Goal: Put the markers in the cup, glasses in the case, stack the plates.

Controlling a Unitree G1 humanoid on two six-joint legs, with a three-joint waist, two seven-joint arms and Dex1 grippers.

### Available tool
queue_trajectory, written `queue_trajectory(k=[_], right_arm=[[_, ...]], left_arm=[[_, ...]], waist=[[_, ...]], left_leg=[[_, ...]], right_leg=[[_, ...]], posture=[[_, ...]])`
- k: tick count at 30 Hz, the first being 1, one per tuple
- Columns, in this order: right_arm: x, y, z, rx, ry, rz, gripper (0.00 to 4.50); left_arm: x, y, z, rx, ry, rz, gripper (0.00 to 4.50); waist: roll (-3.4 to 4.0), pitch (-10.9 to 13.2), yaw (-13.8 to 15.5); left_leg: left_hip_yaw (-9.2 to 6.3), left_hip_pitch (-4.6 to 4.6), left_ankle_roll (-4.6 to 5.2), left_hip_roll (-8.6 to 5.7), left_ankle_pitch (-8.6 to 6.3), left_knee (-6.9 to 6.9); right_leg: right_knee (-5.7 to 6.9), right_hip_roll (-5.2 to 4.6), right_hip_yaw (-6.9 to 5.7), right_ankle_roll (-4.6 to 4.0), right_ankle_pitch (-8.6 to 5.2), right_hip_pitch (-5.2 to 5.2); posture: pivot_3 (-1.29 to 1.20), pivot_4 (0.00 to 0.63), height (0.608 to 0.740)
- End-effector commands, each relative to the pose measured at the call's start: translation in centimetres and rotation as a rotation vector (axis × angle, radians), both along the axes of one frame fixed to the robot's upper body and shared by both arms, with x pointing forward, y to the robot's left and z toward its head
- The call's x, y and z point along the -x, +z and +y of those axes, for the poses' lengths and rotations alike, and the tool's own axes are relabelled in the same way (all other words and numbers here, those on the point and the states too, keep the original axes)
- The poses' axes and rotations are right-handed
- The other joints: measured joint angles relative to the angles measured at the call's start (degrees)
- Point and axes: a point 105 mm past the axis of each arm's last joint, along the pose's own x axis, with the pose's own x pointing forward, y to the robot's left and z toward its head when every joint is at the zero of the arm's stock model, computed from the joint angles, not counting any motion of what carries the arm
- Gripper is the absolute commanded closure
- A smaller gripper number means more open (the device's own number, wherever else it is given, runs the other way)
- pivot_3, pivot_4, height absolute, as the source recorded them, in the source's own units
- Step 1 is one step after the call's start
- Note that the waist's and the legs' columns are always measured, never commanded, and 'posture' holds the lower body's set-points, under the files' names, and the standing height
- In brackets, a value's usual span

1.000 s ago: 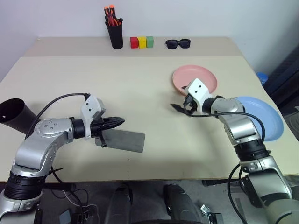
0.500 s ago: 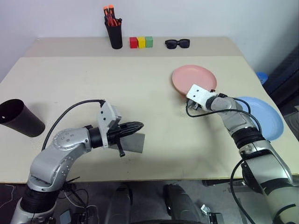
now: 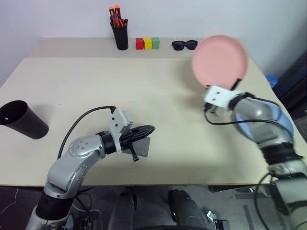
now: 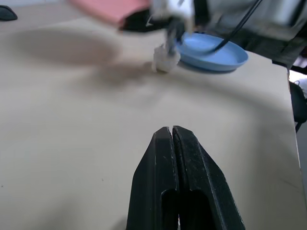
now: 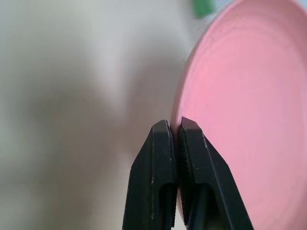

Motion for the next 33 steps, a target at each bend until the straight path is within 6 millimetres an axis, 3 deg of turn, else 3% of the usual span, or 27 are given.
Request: queue_trajectory(k=[1,6,13,16,20,24,26,33], right_arm=[[3.1,1.9,-4.0,-0.002,-0.072,0.036,4.46],[8.0,0.5,-7.6,-0.040,-0.122,0.219,4.46],[12.2,-3.9,-8.2,-0.082,-0.142,0.505,4.46],[11.6,-3.8,-7.4,-0.108,-0.131,0.483,3.48],[10.1,-3.0,-5.9,-0.116,-0.083,0.410,1.53],[8.5,-3.1,-3.2,-0.194,-0.008,0.379,1.53],[6.7,-3.5,-2.2,-0.265,-0.017,0.336,1.53],[3.1,-5.2,-2.1,-0.238,-0.078,0.263,1.53]], left_arm=[[0.2,0.5,-0.5,0.006,-0.043,-0.037,4.50],[-0.1,0.3,-0.7,0.009,-0.076,-0.023,4.50],[-0.6,0.3,-1.2,0.007,-0.113,-0.027,4.50],[-0.8,0.3,-1.1,0.007,-0.110,-0.030,4.50],[-0.7,0.3,-0.8,0.008,-0.087,-0.029,4.50],[-0.8,0.0,-0.2,0.003,-0.046,-0.026,4.50],[-0.7,-0.1,0.1,-0.003,-0.025,-0.025,4.50],[-0.3,-0.1,0.4,0.001,0.013,-0.026,4.50]], waist=[[0.01,-0.01,0.51],[0.15,-0.09,0.15],[0.19,-0.13,-0.76],[0.19,-0.13,-1.28],[0.20,-0.13,-1.19],[0.18,-0.12,-1.08],[0.13,-0.14,-1.29],[0.16,-0.13,-0.62]], left_leg=[[0.01,0.00,0.00,0.00,0.00,0.02],[0.02,0.08,0.01,0.00,-0.01,0.08],[0.03,0.13,0.02,-0.01,-0.01,0.11],[0.04,0.12,0.02,-0.01,-0.01,0.15],[0.04,0.15,0.02,0.00,-0.01,0.15],[0.03,0.11,0.02,0.00,-0.02,0.14],[0.02,0.11,0.02,0.00,-0.02,0.14],[0.02,0.05,0.02,-0.03,-0.01,0.15]], right_leg=[[-0.01,0.00,0.01,-0.01,0.00,0.01],[-0.02,-0.01,0.03,-0.03,-0.01,0.10],[0.00,-0.01,0.04,-0.02,-0.01,0.14],[0.00,-0.01,0.05,-0.03,0.00,0.14],[0.00,-0.01,0.04,-0.04,0.01,0.14],[-0.02,-0.01,0.04,-0.04,0.01,0.14],[-0.01,0.00,0.04,-0.04,0.01,0.14],[-0.02,-0.03,0.04,-0.05,0.02,0.11]], posture=[[0.00,0.150,0.740],[0.00,0.150,0.740],[0.00,0.150,0.740],[0.00,0.150,0.740],[0.00,0.150,0.740],[0.00,0.150,0.740],[0.00,0.150,0.740],[0.00,0.150,0.740]])
